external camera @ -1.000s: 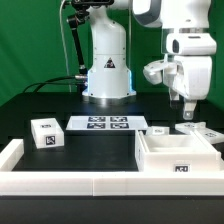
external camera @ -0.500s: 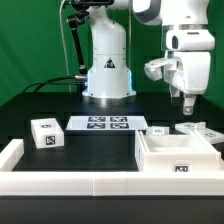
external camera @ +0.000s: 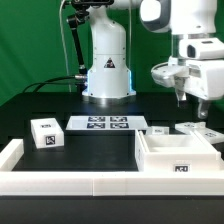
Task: Assemble cabinet
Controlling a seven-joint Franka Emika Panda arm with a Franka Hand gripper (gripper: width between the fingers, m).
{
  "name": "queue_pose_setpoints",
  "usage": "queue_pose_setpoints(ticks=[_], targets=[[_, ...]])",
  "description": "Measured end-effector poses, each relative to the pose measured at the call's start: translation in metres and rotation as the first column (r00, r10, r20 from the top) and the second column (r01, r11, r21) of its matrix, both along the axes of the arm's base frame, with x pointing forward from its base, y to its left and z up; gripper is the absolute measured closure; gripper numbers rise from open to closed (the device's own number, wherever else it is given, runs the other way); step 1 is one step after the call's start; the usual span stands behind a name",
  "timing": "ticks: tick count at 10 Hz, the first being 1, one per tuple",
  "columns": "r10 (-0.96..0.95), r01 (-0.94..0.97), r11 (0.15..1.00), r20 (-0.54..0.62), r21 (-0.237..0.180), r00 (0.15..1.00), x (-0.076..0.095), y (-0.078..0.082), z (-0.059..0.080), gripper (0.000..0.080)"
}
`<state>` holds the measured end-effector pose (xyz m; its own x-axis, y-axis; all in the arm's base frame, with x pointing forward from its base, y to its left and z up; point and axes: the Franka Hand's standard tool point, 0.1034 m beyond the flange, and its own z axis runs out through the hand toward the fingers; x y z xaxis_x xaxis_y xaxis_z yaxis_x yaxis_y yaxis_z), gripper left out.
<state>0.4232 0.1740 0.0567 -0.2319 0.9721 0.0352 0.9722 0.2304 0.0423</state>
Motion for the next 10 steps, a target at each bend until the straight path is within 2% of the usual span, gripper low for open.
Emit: queue_pose_setpoints(ticks=[1,6,8,10], targets=[[0.016,-0.016,1.000,-0.011,-0.002,1.000,-0.007,0.010,-0.006,0.0002],[0.024,-0.024,1.000,-0.009,0.002,1.000,-0.006,0.008,-0.007,0.0002],[0.084,-0.084,0.996,-0.003,0.019,0.996,-0.013,0.015,-0.012,0.0002],[0.171,-0.170,0.985,-0.024,0.021,0.985,-0.019,0.013,-0.023,0.0002]])
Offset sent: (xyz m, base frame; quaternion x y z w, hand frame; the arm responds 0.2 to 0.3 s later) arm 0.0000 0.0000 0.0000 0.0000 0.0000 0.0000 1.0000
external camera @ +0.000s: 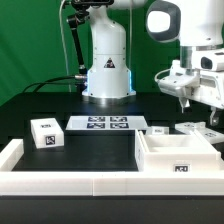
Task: Assemble cabinet
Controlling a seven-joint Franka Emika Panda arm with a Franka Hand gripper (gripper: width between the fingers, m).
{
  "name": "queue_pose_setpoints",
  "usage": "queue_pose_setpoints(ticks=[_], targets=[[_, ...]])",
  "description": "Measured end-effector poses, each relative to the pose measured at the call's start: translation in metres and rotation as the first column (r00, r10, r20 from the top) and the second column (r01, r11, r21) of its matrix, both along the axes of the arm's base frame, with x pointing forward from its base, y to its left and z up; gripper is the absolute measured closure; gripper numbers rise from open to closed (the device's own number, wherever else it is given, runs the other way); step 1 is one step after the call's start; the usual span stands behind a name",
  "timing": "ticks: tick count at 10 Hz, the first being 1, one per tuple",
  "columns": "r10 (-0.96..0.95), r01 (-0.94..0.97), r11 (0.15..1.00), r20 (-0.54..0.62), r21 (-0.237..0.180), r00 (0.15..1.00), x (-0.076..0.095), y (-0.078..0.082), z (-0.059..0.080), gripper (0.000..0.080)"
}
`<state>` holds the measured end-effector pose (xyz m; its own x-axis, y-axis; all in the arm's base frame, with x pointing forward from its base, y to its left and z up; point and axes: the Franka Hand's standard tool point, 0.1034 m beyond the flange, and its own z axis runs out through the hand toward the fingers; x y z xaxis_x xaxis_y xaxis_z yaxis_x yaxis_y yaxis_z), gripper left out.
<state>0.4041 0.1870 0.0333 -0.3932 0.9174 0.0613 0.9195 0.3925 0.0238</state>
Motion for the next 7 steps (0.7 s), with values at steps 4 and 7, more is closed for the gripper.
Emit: queue_pose_setpoints(ticks=[4,7], targets=[[-0.015,0.015,1.000,-0.041,-0.001,0.999,-0.0122,-0.0023,-0.0156,0.0002],[-0.046,0.046,0.999,-0.045,-0.003,0.998,-0.0138,0.0005,-0.0161,0.0130]])
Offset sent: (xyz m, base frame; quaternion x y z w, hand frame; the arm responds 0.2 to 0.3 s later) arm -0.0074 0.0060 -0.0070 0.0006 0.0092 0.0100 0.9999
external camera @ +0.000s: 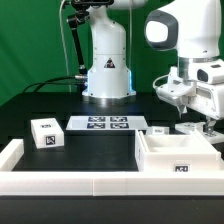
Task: Assemble cabinet
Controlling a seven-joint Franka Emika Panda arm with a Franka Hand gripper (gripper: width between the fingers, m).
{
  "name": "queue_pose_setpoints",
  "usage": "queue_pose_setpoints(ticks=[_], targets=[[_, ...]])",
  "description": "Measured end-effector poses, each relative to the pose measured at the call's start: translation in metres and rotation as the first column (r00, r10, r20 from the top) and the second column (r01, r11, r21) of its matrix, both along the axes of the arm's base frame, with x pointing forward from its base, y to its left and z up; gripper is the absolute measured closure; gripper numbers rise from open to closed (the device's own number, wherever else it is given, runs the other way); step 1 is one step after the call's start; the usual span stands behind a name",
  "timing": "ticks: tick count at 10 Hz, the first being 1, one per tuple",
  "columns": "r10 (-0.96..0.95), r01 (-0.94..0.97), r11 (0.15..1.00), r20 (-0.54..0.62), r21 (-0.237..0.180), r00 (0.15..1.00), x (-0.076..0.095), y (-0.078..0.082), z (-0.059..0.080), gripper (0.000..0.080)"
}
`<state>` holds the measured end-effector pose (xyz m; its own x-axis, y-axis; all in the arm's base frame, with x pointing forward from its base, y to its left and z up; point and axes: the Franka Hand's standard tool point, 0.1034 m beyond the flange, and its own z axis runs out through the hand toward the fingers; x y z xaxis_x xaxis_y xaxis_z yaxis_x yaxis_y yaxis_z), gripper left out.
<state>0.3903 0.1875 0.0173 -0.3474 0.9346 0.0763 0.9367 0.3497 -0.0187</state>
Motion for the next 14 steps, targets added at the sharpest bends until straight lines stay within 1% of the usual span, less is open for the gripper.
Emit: queue_pose_setpoints(ticks=[1,2,3,4,5,6,11,12,13,14], targets=[[-0.003,0.003,1.000,-0.001,0.000,1.000,0.000,0.000,0.000,0.0267],[-0.004,0.004,1.000,-0.004,0.000,1.000,-0.001,0.000,-0.001,0.0267],[-0.005,0.005,1.000,-0.006,0.000,1.000,-0.002,0.000,-0.002,0.0416],[-0.005,0.005,1.000,-0.008,-0.001,1.000,-0.002,0.000,-0.003,0.0416],[-0.005,0.005,1.000,-0.009,-0.001,1.000,-0.003,0.000,-0.003,0.0592],[-0.006,0.006,1.000,-0.008,0.000,1.000,-0.002,0.000,-0.003,0.0732],[-0.013,0.013,1.000,-0.007,-0.001,1.000,-0.001,-0.002,-0.003,0.0732],[-0.070,0.070,0.998,0.002,-0.010,0.998,0.003,-0.010,0.005,0.0732],[-0.120,0.120,0.993,0.028,-0.017,0.992,0.008,-0.020,0.019,0.0732],[-0.150,0.151,0.988,0.046,-0.025,0.988,0.014,-0.032,0.028,0.0732]])
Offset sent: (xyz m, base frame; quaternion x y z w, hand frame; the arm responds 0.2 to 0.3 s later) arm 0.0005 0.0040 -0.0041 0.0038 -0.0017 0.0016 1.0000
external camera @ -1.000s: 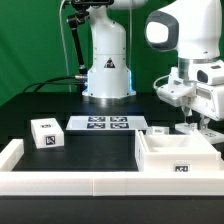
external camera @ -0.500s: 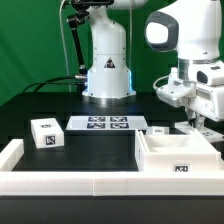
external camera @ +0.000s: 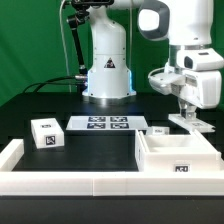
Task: Assemble cabinet
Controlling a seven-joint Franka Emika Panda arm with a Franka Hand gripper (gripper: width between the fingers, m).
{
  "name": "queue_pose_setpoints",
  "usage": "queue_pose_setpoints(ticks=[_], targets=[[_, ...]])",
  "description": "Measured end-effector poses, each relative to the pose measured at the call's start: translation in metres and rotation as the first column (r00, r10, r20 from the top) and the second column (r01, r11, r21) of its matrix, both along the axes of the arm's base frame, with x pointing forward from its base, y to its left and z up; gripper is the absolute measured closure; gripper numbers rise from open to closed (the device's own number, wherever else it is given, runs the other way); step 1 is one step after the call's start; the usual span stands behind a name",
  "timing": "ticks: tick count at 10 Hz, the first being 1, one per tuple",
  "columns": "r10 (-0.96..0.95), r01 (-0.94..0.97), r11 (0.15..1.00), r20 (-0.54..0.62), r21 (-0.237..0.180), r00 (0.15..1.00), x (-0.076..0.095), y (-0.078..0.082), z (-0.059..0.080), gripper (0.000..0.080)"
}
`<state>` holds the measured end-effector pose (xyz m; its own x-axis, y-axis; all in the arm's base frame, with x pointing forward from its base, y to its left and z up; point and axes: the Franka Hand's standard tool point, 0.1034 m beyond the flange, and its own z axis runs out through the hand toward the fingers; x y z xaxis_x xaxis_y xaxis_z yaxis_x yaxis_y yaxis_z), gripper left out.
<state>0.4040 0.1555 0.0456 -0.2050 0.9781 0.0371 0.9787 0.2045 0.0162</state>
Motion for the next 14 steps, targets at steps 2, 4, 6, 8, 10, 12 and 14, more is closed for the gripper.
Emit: queue_pose_setpoints(ticks=[2,4,6,8,10,12,14], targets=[[-0.035,0.036,0.999,0.015,-0.016,0.999,0.009,-0.023,0.009,0.0732],[-0.056,0.056,0.998,0.014,-0.015,0.998,0.011,-0.027,0.008,0.0731],[-0.058,0.058,0.998,0.013,-0.015,0.998,0.011,-0.028,0.008,0.0731],[-0.059,0.059,0.998,0.012,-0.015,0.998,0.011,-0.028,0.008,0.0731],[-0.179,0.179,0.984,0.016,-0.016,0.984,0.012,-0.031,0.009,0.0731],[-0.261,0.261,0.965,0.013,-0.017,0.965,0.011,-0.031,0.009,0.0731],[-0.263,0.263,0.965,0.011,-0.018,0.965,0.012,-0.032,0.009,0.0731]])
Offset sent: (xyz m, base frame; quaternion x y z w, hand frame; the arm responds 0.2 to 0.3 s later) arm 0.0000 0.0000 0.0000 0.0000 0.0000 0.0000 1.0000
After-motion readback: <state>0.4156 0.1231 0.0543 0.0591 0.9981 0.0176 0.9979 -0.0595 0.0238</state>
